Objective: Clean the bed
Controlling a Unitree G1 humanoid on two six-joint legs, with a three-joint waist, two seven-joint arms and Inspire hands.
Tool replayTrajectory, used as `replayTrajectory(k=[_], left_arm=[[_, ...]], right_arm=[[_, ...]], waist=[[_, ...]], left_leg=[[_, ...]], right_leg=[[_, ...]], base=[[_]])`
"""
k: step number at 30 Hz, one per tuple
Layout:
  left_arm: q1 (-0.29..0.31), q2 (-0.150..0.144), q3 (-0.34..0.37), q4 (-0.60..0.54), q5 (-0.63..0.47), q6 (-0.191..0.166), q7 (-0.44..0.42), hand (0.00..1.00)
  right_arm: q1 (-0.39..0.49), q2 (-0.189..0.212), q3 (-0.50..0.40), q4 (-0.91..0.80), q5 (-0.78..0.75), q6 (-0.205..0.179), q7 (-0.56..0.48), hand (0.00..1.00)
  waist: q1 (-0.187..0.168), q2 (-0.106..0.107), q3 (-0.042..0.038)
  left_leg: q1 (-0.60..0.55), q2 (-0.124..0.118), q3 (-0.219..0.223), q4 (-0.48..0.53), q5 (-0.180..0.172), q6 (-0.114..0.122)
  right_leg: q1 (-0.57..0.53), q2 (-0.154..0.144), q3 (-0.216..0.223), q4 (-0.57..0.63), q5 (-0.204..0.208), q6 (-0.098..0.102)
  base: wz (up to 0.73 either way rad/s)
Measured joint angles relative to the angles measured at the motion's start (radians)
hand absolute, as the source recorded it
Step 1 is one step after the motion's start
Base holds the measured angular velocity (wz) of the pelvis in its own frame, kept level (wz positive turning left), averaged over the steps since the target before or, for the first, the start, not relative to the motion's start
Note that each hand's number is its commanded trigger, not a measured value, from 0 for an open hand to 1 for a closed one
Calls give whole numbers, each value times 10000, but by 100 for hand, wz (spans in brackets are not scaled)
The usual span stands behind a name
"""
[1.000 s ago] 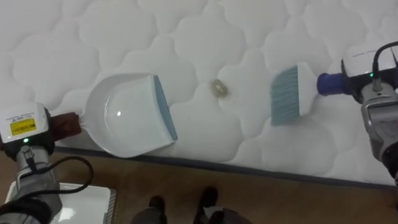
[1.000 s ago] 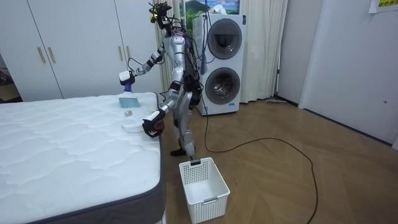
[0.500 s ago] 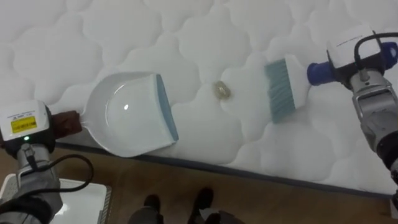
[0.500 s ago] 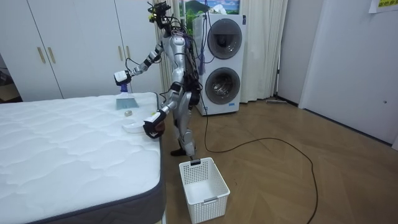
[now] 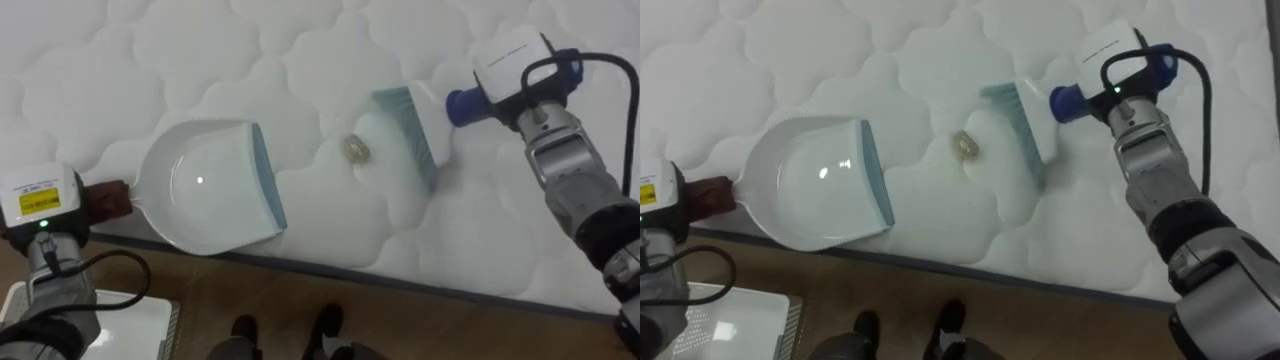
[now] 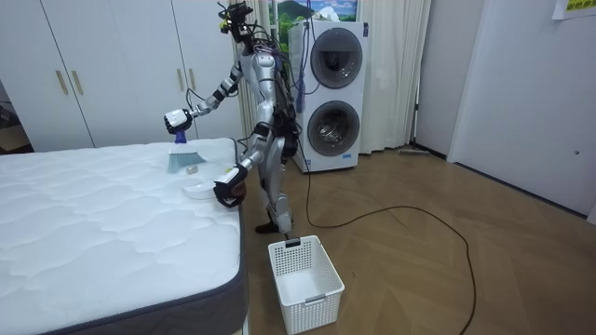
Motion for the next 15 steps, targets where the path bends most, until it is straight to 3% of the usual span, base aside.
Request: replayTrajectory(k=[7,15], left_arm=[[-5,-193,21,-27,3,-6,-180,100],[25,-359,0,-38,1,-7,-448,100]], right_arm=[[29,2,119,-210,-101,-4,139,100],[432,159,146,-1086,-295,2,727,100]], waist=[[17,197,51],[5,441,29]], left_leg=[[16,22,5,14,-7,15],[84,-18,14,-100,5,19]], right_leg=[[128,-21,-78,-148,36,55],[183,-23,-233,-130,36,55]], base=[[1],[1]])
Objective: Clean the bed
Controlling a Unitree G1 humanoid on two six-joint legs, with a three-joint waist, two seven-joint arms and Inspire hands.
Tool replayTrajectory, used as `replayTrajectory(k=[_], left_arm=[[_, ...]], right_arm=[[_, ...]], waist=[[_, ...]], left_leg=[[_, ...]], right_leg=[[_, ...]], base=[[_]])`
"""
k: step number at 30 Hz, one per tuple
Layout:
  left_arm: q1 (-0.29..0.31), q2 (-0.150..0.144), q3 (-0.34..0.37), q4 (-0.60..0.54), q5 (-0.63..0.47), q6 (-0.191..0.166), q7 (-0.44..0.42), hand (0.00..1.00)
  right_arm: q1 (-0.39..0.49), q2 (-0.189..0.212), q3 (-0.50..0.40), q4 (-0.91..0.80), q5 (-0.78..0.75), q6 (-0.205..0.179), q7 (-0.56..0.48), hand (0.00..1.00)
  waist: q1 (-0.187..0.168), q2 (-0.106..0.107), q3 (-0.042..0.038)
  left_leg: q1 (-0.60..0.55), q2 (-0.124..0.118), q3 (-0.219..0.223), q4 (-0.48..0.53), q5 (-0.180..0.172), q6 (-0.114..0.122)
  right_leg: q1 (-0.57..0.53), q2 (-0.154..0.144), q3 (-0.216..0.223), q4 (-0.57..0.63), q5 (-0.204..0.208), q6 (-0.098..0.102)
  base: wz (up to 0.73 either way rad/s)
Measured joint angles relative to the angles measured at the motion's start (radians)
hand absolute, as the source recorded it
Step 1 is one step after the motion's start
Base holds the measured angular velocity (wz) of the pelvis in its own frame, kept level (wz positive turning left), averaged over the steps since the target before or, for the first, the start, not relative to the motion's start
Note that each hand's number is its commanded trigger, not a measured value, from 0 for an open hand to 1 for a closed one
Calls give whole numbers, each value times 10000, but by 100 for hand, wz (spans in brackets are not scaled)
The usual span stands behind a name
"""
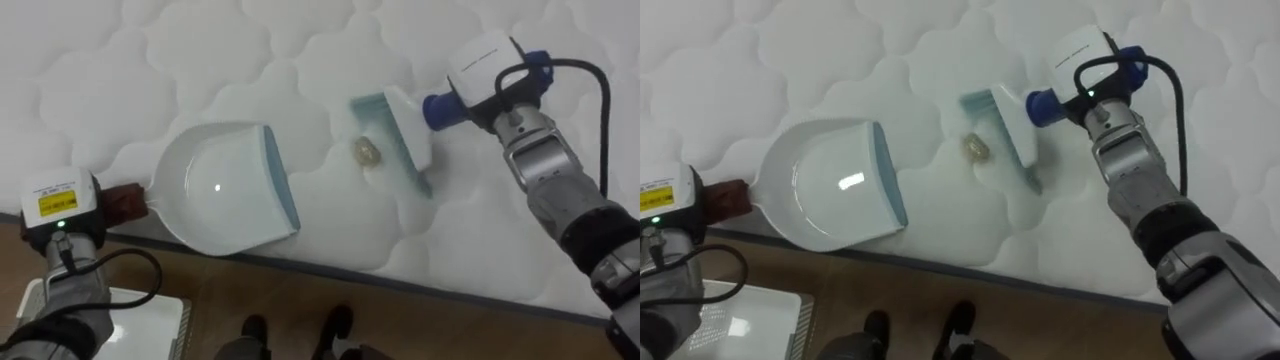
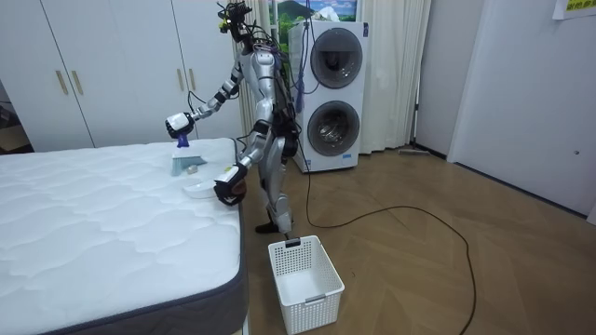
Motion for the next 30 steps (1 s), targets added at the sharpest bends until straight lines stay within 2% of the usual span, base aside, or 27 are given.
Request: replayTrajectory(k=[6,13,18,25,30], left_arm=[[277,0,14,-369,-6,-95,-77,100],[286,9,-122,-425,-23,-169,-94,100],[278,17,-171,-427,2,-213,-52,100],[275,16,-179,-429,128,-220,84,100],[185,16,-331,-421,222,-236,130,100]], right_arm=[[449,35,16,-468,396,16,388,100],[524,119,22,-472,1361,12,513,100],[547,447,134,-558,1682,-5,553,100],[772,520,194,-1194,2190,-181,761,100],[811,825,200,-1196,2643,-284,1054,100]], waist=[[9,-19,-13],[0,-28,-21],[-23,-17,-41],[17,60,-83],[1,110,-107]], left_leg=[[44,-32,-3,-51,2,5],[107,-36,1,29,14,24],[96,-39,-14,33,14,24],[82,-25,-51,174,14,24],[95,-23,-10,160,15,25]], right_leg=[[28,-42,-60,0,-1,1],[97,-47,-34,-2,-1,1],[122,-36,-7,-1,0,1],[123,-55,-30,20,6,-10],[131,-66,-66,17,14,-21]], base=[[0],[0],[0],[0],[0]])
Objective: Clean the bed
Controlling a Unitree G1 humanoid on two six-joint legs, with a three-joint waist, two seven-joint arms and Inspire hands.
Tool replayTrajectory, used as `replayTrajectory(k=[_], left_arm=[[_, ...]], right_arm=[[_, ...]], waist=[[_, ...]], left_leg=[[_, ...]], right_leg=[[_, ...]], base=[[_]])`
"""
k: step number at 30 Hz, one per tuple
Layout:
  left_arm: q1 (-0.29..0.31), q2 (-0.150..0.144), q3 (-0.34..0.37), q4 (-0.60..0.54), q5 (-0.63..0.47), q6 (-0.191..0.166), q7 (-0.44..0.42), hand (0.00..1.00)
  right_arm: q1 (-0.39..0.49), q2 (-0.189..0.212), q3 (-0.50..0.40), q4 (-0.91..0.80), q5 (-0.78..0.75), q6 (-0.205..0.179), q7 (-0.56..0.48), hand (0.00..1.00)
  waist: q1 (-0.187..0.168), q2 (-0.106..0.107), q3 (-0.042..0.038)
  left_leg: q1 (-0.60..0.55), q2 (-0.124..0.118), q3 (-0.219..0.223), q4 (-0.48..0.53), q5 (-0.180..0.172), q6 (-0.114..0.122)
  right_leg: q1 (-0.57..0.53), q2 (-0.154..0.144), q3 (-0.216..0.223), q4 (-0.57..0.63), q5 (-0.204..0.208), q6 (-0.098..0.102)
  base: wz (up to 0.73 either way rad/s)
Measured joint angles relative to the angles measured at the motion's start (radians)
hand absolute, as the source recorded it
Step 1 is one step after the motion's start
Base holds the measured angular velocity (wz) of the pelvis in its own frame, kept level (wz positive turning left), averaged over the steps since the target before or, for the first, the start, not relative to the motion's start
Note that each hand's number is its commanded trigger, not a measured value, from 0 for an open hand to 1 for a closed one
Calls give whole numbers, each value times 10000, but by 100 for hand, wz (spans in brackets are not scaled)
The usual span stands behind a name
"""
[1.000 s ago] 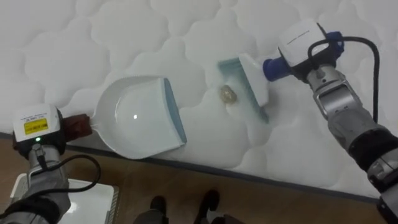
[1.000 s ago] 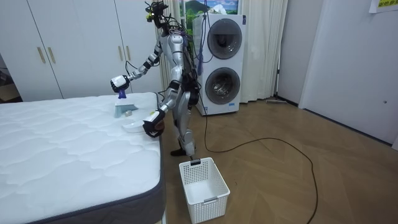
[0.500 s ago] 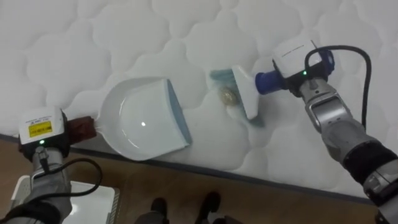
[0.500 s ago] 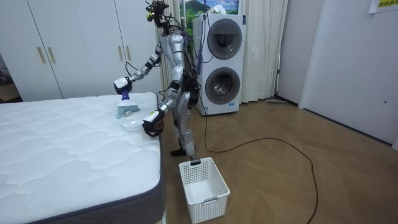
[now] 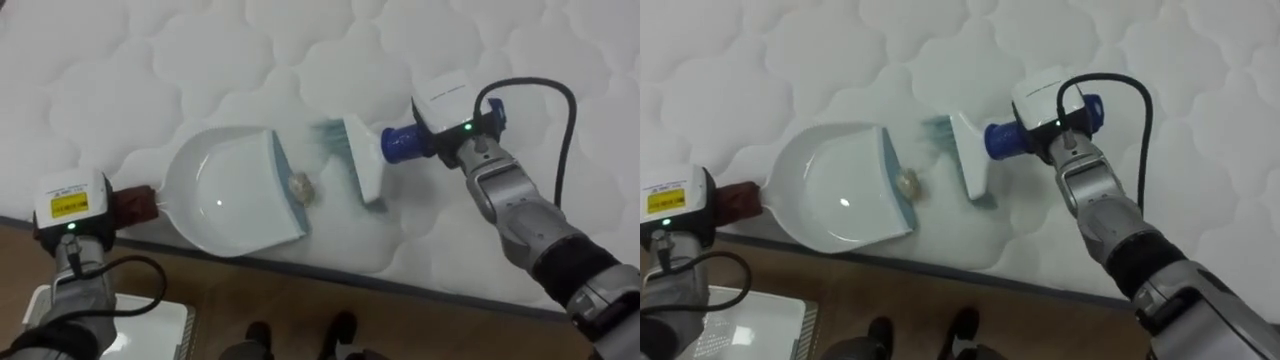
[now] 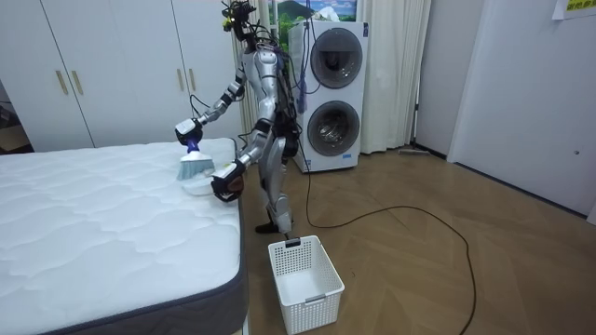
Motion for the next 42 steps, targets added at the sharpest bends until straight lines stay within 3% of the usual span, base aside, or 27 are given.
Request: replayTrajectory(k=[8,18,26,42], left_arm=[[3,-1,-41,-1,213,-139,-4,100],[2,-35,-34,-28,391,-158,-1,100],[3,-38,-33,-26,616,-192,18,100],[20,-131,-55,-21,709,-207,21,100]], right_arm=[[4,326,22,-47,493,-197,185,100],[8,375,97,-1045,512,-308,1079,100],[11,563,231,-1176,654,-721,1442,100],[20,597,384,-1183,1158,-1120,1509,100]], waist=[[51,18,4],[248,135,2],[281,203,-21],[251,229,-37]], left_leg=[[24,10,26,-111,0,0],[-7,4,-39,-52,-1,-1],[-16,-12,-64,-40,0,1],[-96,-19,-189,8,15,26]], right_leg=[[-4,21,19,-13,0,0],[-30,7,-7,-13,-1,0],[-29,-10,-19,-2,-1,1],[-9,-79,-172,53,-2,2]], base=[[0],[1],[0],[2]])
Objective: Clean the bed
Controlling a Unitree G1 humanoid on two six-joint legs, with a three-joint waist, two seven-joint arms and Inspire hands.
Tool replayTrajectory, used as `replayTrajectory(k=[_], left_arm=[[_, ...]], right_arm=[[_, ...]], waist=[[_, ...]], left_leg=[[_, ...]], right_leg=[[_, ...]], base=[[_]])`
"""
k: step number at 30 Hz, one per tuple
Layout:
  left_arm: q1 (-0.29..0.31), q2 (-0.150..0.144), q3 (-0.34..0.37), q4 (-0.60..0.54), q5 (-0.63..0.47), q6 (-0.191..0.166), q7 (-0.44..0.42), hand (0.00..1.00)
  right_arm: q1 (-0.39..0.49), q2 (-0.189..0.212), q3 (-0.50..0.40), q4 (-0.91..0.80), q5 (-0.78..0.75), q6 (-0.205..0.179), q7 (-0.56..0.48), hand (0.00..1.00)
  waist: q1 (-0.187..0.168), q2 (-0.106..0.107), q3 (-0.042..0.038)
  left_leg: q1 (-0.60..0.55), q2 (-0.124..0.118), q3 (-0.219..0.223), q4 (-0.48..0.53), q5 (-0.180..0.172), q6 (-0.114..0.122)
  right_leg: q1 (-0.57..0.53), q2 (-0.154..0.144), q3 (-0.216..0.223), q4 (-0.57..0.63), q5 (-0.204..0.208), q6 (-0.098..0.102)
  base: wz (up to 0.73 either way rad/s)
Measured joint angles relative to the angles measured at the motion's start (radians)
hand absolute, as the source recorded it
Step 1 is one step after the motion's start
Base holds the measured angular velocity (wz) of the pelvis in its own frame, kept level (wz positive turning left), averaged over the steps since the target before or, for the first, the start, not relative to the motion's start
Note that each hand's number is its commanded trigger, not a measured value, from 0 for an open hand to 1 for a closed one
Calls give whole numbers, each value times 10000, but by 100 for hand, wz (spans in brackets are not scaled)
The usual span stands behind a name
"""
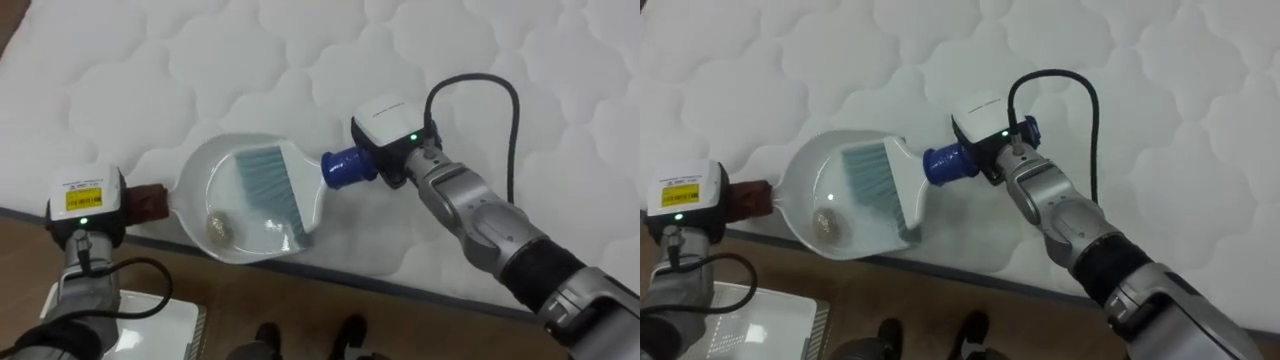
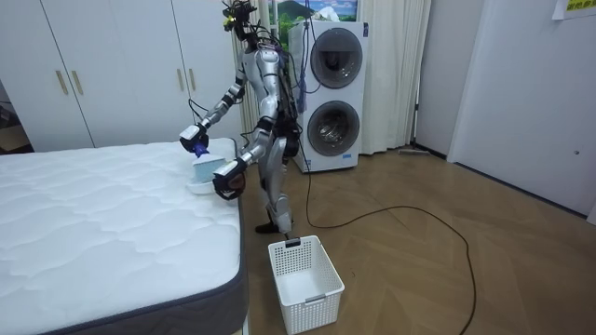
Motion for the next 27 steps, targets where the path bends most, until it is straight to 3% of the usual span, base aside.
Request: replayTrajectory(k=[7,17,27], left_arm=[[8,-119,-6,151,-2,-98,-7,100],[10,-123,8,147,245,-137,-9,100],[90,-121,-2,195,242,-229,13,100]], right_arm=[[104,126,3,-4,81,-242,3,100],[279,69,0,-4,100,-249,1,100],[869,-560,-54,10,290,-349,-148,100]], waist=[[22,-3,-2],[14,-11,-13],[-31,19,-25]], left_leg=[[-94,0,-83,39,4,5],[-71,-105,-71,148,22,36],[207,-160,-73,40,39,81]], right_leg=[[-15,-24,-90,-5,-3,-1],[-14,-108,-113,105,-51,36],[146,-257,-68,299,-74,61]], base=[[5],[0],[0]])
